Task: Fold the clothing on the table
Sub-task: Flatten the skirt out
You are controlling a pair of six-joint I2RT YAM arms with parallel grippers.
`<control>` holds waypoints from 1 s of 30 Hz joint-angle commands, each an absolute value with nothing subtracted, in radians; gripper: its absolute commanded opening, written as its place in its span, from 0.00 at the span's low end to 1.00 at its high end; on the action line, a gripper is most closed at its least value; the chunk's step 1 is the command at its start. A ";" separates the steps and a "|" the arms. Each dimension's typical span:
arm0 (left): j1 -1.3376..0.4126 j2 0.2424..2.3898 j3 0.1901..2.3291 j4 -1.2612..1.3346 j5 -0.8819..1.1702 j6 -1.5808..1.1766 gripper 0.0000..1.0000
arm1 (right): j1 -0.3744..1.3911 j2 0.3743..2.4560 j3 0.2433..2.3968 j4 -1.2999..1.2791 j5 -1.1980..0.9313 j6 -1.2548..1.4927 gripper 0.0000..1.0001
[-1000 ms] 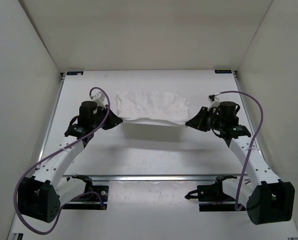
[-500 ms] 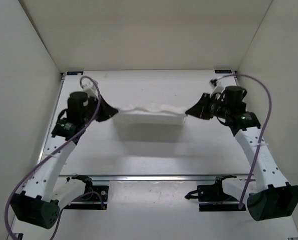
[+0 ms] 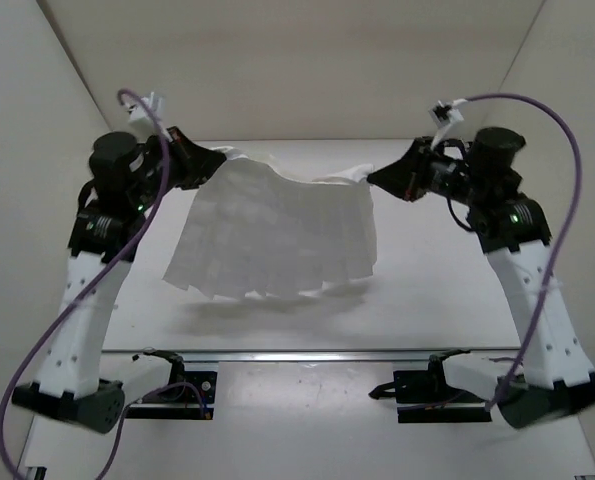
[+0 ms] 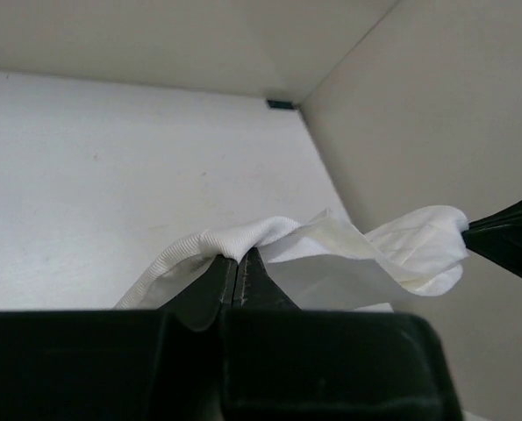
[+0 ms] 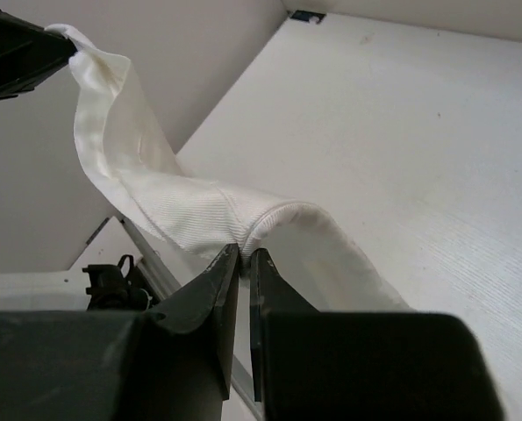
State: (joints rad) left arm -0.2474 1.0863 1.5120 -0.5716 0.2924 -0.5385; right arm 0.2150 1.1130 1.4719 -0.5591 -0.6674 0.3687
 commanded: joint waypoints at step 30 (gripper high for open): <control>-0.363 1.212 0.539 -0.342 0.316 -0.577 0.00 | 0.247 1.395 0.780 -0.428 -0.473 0.439 0.00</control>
State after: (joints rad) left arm -0.3294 1.3056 0.5743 -0.3874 0.3233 -0.5816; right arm 0.2237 1.5196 0.8452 -0.4664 -0.5449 0.4011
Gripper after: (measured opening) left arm 0.017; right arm 0.051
